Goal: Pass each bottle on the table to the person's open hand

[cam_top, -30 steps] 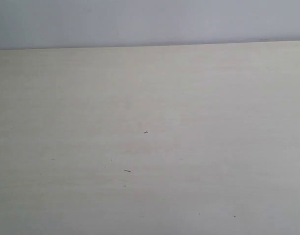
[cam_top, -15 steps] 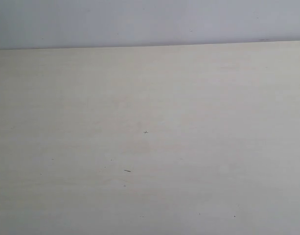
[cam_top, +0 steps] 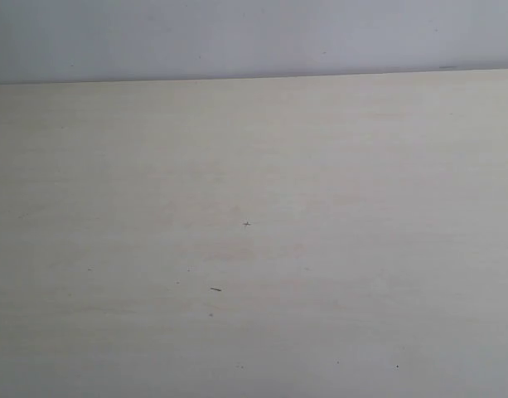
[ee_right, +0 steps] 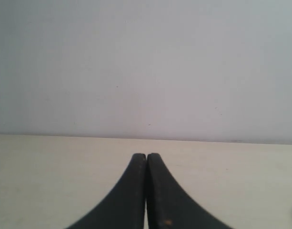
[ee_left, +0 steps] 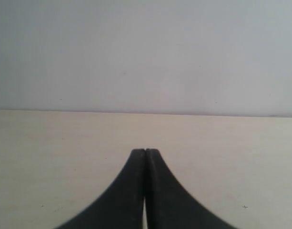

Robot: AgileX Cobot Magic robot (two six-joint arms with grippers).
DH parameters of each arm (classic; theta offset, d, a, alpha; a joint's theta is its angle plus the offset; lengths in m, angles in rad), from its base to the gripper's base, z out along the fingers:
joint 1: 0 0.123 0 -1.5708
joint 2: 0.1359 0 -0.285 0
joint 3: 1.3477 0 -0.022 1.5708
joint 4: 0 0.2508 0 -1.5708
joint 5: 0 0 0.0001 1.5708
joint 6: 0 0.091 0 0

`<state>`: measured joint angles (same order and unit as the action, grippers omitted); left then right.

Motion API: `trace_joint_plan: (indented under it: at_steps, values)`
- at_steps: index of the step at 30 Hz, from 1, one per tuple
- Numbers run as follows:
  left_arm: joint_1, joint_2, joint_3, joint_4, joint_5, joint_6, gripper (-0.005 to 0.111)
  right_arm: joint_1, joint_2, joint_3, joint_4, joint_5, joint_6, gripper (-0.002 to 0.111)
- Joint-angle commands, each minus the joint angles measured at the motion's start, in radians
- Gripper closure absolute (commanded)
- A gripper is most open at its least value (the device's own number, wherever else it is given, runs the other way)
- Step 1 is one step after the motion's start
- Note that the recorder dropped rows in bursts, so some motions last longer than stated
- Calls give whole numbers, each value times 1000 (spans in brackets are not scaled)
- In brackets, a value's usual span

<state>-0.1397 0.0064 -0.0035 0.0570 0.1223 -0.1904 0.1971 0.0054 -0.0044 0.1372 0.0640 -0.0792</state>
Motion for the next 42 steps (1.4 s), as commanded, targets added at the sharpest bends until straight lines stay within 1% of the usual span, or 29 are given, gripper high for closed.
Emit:
trace_joint_plan:
  at_steps: [1,20,23,28,30,42]
  values:
    - [1,-6,3,-10,-2,1,107,1,-5,4,-5,-5,-4,108]
    - [1,-6,3,-10,0,1,107,-6,-5,4,-5,-5,-4,108]
    - [1,-6,3,-10,2,1,107,-55,-5,4,-5,14,-2,108]
    - [1,-6,3,-10,2,1,107,-196,-5,4,-27,30,-5,108]
    - [1,-6,3,-10,2,1,107,-235,-5,4,-27,14,-5,108]
    - [1,-6,3,-10,2,1,107,-244,-5,4,-15,16,-1,108]
